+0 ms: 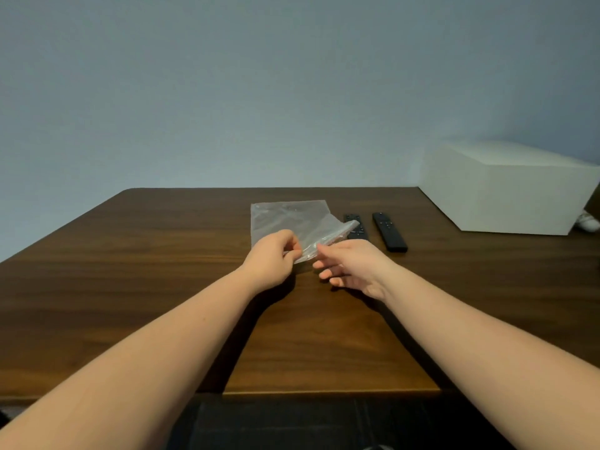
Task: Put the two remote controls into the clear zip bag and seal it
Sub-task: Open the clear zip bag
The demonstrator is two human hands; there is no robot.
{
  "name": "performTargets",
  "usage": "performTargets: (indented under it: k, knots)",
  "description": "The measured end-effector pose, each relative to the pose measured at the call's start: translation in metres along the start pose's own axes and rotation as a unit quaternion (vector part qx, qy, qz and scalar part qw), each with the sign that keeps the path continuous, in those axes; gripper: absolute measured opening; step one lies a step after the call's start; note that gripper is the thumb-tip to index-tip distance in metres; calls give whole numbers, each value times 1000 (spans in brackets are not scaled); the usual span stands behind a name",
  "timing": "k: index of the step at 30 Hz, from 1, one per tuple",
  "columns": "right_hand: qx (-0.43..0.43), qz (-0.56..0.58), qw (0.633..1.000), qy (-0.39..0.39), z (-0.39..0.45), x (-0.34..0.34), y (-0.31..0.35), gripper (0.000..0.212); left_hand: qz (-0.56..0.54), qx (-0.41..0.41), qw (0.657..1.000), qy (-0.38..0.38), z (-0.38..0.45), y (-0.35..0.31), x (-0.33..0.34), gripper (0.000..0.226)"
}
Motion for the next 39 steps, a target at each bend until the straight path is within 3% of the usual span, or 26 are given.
performTargets:
  k: [4,9,23,32,35,39]
  knots:
    - [-11,55,998,-21,5,2,1,15,3,4,1000,0,-2,-2,2,5]
    - [-57,-13,996,-60,10,0,0,12,-32,10,999,-5,-4,-11,0,24]
    - [-132,-61,987,-69,6,-4,-2,14,-83,-20,996,1,-1,-13,9,17]
    - [-150,-99,981,-68,9,-7,-5,12,-20,-28,999,-17,8,-14,11,14]
    - [-128,-108,983,-80,10,-11,-7,14,20,-20,996,-87,13,-7,0,17]
    - [-74,-92,986,-116,11,-22,-6,18,71,15,995,-73,14,-7,-8,15]
Point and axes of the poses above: each hand's wrist, its own z-axis towards the middle knuckle, its own x-axis out of the palm, y = z × x, the point moved 3 cm from there along z, towards the middle knuckle, and after that the axes turned 11 degrees about -z, right-handed, at the moved point
